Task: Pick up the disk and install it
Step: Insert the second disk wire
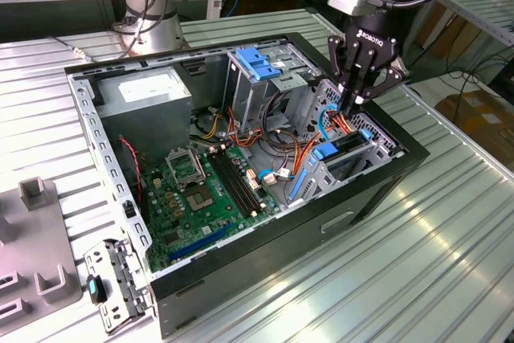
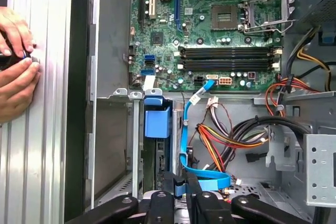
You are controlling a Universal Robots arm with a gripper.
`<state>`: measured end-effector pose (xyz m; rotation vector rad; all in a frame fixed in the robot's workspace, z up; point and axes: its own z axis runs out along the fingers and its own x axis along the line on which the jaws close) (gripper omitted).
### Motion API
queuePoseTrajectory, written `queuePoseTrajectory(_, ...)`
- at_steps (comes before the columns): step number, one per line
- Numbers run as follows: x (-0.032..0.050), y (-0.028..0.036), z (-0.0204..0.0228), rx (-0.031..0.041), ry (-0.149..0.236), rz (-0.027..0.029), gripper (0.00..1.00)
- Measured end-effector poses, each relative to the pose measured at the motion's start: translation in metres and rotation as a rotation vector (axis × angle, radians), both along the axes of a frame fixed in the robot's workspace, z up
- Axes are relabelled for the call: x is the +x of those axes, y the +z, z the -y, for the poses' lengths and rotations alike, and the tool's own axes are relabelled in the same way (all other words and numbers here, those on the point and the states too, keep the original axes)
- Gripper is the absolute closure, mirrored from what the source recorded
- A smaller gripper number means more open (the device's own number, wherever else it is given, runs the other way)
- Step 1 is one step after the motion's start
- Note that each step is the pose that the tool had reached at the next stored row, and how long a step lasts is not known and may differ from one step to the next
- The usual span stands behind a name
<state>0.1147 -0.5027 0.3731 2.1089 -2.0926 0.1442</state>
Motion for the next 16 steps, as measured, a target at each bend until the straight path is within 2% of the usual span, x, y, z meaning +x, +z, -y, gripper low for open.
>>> queuePoseTrajectory(1, 0.0001, -0.0007, 0.0, -0.006, 0.0, 0.0, 0.77)
queuePoseTrajectory(2, 0.0001, -0.0014, 0.0, -0.0112, 0.0, -0.0001, 0.84)
queuePoseTrajectory(3, 0.0001, -0.002, 0.0, -0.014, 0.0, 0.0, 0.84)
queuePoseTrajectory(4, 0.0001, -0.0025, 0.0, -0.0165, 0.0, 0.0, 0.84)
queuePoseTrajectory(6, 0.0001, -0.0029, 0.0004, -0.0165, 0.0, 0.0001, 0.84)
queuePoseTrajectory(7, 0.0, -0.0031, 0.0017, -0.0154, 0.0, 0.0009, 0.84)
queuePoseTrajectory(8, -0.0008, -0.0032, 0.0048, -0.0038, 0.0, 0.0037, 0.84)
queuePoseTrajectory(10, -0.0026, -0.0036, 0.0099, 0.0067, 0.003, 0.0108, 0.84)
queuePoseTrajectory(11, -0.0044, -0.004, 0.0115, 0.0077, 0.006, 0.0153, 0.84)
queuePoseTrajectory(15, -0.0094, -0.0044, 0.0126, 0.0076, 0.011, 0.0241, 0.84)
queuePoseTrajectory(16, -0.0107, -0.0046, 0.013, 0.0078, 0.013, 0.0282, 0.84)
